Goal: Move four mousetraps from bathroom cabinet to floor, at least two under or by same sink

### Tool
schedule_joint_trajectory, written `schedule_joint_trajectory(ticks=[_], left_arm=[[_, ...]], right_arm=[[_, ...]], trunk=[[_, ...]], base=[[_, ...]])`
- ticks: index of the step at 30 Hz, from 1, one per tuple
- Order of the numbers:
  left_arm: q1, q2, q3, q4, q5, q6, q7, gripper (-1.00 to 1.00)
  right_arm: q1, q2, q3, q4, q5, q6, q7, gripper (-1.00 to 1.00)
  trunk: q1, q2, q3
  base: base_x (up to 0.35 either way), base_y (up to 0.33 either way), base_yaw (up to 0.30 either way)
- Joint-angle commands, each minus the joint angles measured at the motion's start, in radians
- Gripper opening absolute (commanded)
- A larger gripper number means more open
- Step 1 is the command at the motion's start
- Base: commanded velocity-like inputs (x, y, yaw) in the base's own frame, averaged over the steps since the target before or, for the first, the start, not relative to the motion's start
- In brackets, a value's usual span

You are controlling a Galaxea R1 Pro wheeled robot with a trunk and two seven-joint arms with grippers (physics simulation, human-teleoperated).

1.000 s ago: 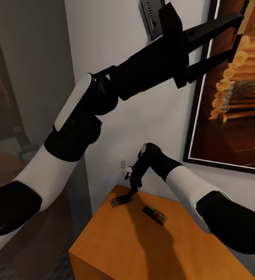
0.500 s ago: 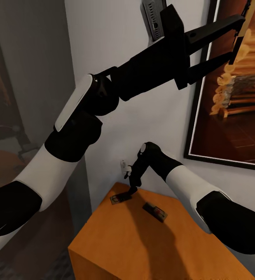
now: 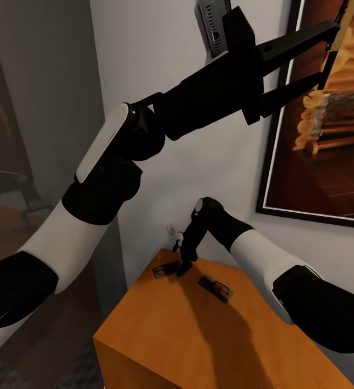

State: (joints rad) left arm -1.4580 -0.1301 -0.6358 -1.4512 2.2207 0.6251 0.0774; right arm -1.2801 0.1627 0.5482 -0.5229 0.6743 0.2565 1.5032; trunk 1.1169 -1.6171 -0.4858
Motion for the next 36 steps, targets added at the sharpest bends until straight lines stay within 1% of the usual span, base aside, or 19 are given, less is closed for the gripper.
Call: schedule_joint_trajectory(ticks=[1,5,9,10,14,16,19,23,28,34,36], left_arm=[[-0.001,0.000,0.001,0.000,0.008,0.002,0.007,-1.00],[-0.001,0.000,0.000,-0.001,0.008,0.002,0.007,-1.00],[-0.001,0.000,0.000,-0.001,0.008,0.002,0.007,-1.00],[0.005,0.003,-0.006,0.005,0.007,0.001,0.010,-1.00],[0.027,0.004,-0.029,0.011,0.008,0.003,0.007,-1.00],[0.039,0.006,-0.040,0.011,0.007,0.005,0.006,-1.00],[0.056,0.013,-0.057,0.011,0.006,0.005,0.004,-1.00],[0.078,0.014,-0.078,0.009,0.005,0.005,0.004,-1.00],[0.105,0.014,-0.079,0.008,0.004,0.005,0.004,-1.00],[0.105,0.014,-0.079,0.006,0.004,0.006,0.004,-1.00],[0.105,0.014,-0.078,0.006,0.004,0.006,0.004,-1.00]], right_arm=[[-0.001,0.000,0.001,-0.001,0.003,0.010,0.004,1.00],[-0.002,0.000,0.001,-0.003,0.002,0.005,0.006,1.00],[-0.002,0.000,0.000,-0.010,0.002,-0.028,0.003,1.00],[0.004,-0.006,-0.005,-0.016,0.001,-0.033,-0.003,1.00],[0.026,0.000,-0.006,-0.038,-0.002,-0.030,-0.026,1.00],[0.015,0.005,-0.007,-0.029,-0.003,-0.024,-0.014,1.00],[-0.001,0.007,-0.008,-0.036,-0.004,-0.022,-0.019,1.00],[0.001,0.006,-0.008,-0.039,-0.004,-0.022,-0.020,1.00],[0.001,0.006,-0.008,-0.040,-0.004,-0.022,-0.020,1.00],[0.001,0.003,-0.008,-0.026,-0.006,-0.021,-0.022,1.00],[0.010,0.002,-0.009,-0.021,-0.006,-0.021,-0.023,1.00]], trunk=[[0.004,-0.008,-0.004],[0.019,-0.036,-0.017],[0.019,-0.036,-0.017],[0.019,-0.036,-0.017],[0.019,-0.036,-0.017],[0.019,-0.036,-0.017],[0.019,-0.036,-0.017],[0.019,-0.036,-0.017],[0.019,-0.036,-0.017],[0.019,-0.036,-0.017],[0.019,-0.036,-0.017]], base=[[0.000,0.000,0.000],[0.000,0.000,0.000],[0.000,0.000,0.000],[0.000,0.000,0.000],[0.000,0.000,0.000],[0.019,0.024,0.000],[0.122,0.175,0.000],[0.093,0.120,0.000],[0.013,0.017,0.000],[0.001,0.001,0.000],[0.000,0.000,0.000]])
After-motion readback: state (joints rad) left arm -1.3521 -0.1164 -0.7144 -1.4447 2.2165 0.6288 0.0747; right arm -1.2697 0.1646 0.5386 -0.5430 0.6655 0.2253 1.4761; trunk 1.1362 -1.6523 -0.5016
